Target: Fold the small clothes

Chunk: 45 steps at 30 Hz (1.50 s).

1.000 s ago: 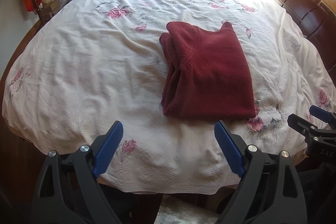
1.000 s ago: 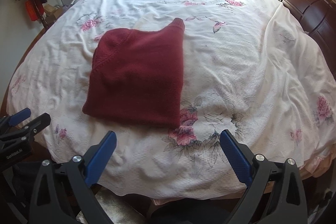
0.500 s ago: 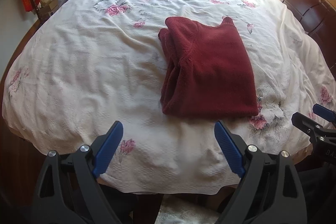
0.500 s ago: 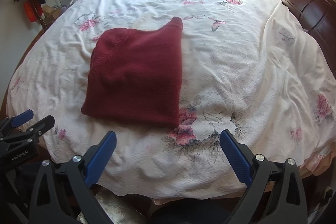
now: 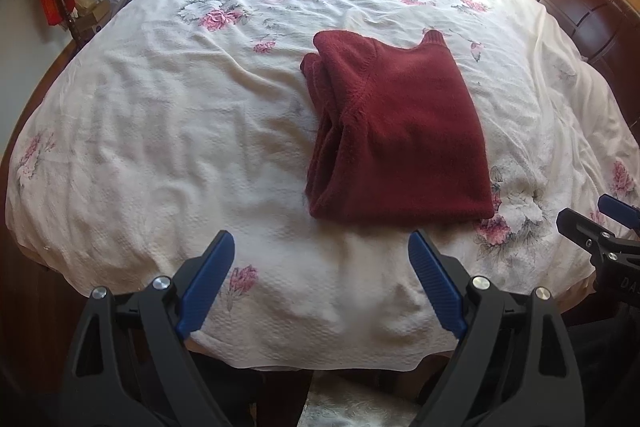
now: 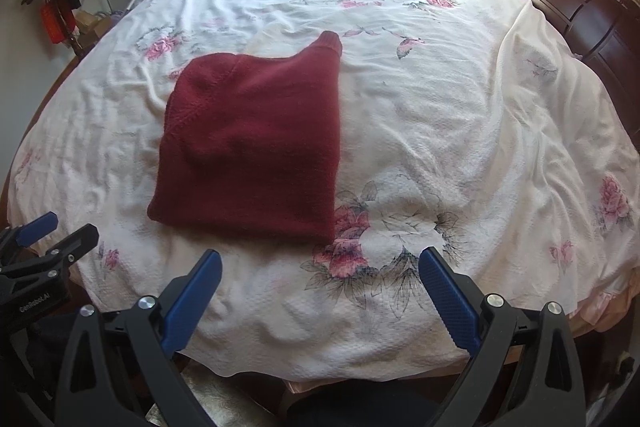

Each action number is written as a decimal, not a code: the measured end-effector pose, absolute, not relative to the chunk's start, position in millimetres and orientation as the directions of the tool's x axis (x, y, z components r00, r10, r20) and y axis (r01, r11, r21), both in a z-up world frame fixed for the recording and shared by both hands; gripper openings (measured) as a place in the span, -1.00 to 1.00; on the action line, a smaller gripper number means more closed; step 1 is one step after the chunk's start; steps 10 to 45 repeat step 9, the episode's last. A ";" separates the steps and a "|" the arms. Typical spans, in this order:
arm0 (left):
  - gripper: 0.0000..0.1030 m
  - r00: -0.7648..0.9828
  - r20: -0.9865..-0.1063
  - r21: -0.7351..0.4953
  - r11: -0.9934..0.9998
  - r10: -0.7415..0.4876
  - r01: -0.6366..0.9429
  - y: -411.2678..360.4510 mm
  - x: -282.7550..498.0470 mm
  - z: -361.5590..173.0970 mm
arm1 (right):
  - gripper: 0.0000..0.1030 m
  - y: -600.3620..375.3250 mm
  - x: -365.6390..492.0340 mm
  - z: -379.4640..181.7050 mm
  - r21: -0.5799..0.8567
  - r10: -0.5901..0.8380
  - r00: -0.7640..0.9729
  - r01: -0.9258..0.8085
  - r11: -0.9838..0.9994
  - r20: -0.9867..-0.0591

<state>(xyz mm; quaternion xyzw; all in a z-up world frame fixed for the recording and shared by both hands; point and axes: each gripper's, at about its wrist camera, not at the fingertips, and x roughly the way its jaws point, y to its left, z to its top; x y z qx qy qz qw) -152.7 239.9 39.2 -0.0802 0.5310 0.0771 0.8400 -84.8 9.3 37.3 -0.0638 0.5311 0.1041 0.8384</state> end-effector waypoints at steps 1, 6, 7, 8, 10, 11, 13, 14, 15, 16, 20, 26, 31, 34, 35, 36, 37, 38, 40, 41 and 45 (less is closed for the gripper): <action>0.71 0.425 -0.904 -0.053 0.975 0.045 -0.215 239.7 -152.8 39.1 | 0.92 9.0 -84.7 37.2 0.004 0.107 0.413 -0.242 0.970 -0.905; 0.71 0.425 -0.904 -0.053 0.975 0.045 -0.216 239.7 -152.8 39.2 | 0.92 8.9 -84.0 37.6 0.001 0.101 0.410 -0.238 0.971 -0.907; 0.71 0.426 -0.904 -0.052 0.975 0.046 -0.216 240.5 -152.6 38.8 | 0.92 8.8 -84.2 37.5 -0.001 0.099 0.411 -0.235 0.972 -0.906; 0.71 0.426 -0.903 -0.050 0.975 0.048 -0.216 240.7 -152.7 38.7 | 0.92 9.0 -84.0 37.7 -0.003 0.097 0.412 -0.234 0.972 -0.906; 0.71 0.427 -0.903 -0.050 0.976 0.047 -0.214 242.0 -152.1 37.9 | 0.92 8.6 -84.0 38.0 -0.003 0.096 0.414 -0.232 0.973 -0.905; 0.71 0.427 -0.903 -0.050 0.976 0.047 -0.214 242.0 -152.1 37.9 | 0.92 8.6 -84.0 38.0 -0.003 0.096 0.414 -0.232 0.973 -0.905; 0.71 0.427 -0.903 -0.050 0.976 0.047 -0.214 242.0 -152.1 37.9 | 0.92 8.6 -84.0 38.0 -0.003 0.096 0.414 -0.232 0.973 -0.905; 0.71 0.427 -0.903 -0.050 0.976 0.047 -0.214 242.0 -152.1 37.9 | 0.92 8.6 -84.0 38.0 -0.003 0.096 0.414 -0.232 0.973 -0.905; 0.71 0.427 -0.903 -0.050 0.976 0.047 -0.214 242.0 -152.1 37.9 | 0.92 8.6 -84.0 38.0 -0.003 0.096 0.414 -0.232 0.973 -0.905; 0.71 0.427 -0.903 -0.050 0.976 0.047 -0.214 242.0 -152.1 37.9 | 0.92 8.6 -84.0 38.0 -0.003 0.096 0.414 -0.232 0.973 -0.905; 0.71 0.427 -0.903 -0.050 0.976 0.047 -0.214 242.0 -152.1 37.9 | 0.92 8.6 -84.0 38.0 -0.003 0.096 0.414 -0.232 0.973 -0.905; 0.71 0.427 -0.903 -0.050 0.976 0.047 -0.214 242.0 -152.1 37.9 | 0.92 8.6 -84.0 38.0 -0.003 0.096 0.414 -0.232 0.973 -0.905; 0.71 0.427 -0.903 -0.050 0.976 0.047 -0.214 242.0 -152.1 37.9 | 0.92 8.6 -84.0 38.0 -0.003 0.096 0.414 -0.232 0.973 -0.905; 0.71 0.427 -0.903 -0.050 0.976 0.047 -0.214 242.0 -152.1 37.9 | 0.92 8.6 -84.0 38.0 -0.003 0.096 0.414 -0.232 0.973 -0.905; 0.71 0.427 -0.903 -0.050 0.976 0.047 -0.214 242.0 -152.1 37.9 | 0.92 8.6 -84.0 38.0 -0.003 0.096 0.414 -0.232 0.973 -0.905; 0.71 0.427 -0.903 -0.050 0.976 0.047 -0.214 242.0 -152.1 37.9 | 0.92 8.6 -84.0 38.0 -0.003 0.096 0.414 -0.232 0.973 -0.905; 0.71 0.427 -0.903 -0.050 0.976 0.047 -0.214 242.0 -152.1 37.9 | 0.92 8.6 -84.0 38.0 -0.003 0.096 0.414 -0.232 0.973 -0.905; 0.71 0.427 -0.903 -0.050 0.976 0.047 -0.214 242.0 -152.1 37.9 | 0.92 8.6 -84.0 38.0 -0.003 0.096 0.414 -0.232 0.973 -0.905; 0.71 0.427 -0.903 -0.050 0.976 0.047 -0.214 242.0 -152.1 37.9 | 0.92 8.6 -84.0 38.0 -0.003 0.096 0.414 -0.232 0.973 -0.905; 0.71 0.427 -0.903 -0.050 0.976 0.047 -0.214 242.0 -152.1 37.9 | 0.92 8.6 -84.0 38.0 -0.003 0.096 0.414 -0.232 0.973 -0.905; 0.71 0.427 -0.903 -0.050 0.976 0.047 -0.214 242.0 -152.1 37.9 | 0.92 8.6 -84.0 38.0 -0.003 0.096 0.414 -0.232 0.973 -0.905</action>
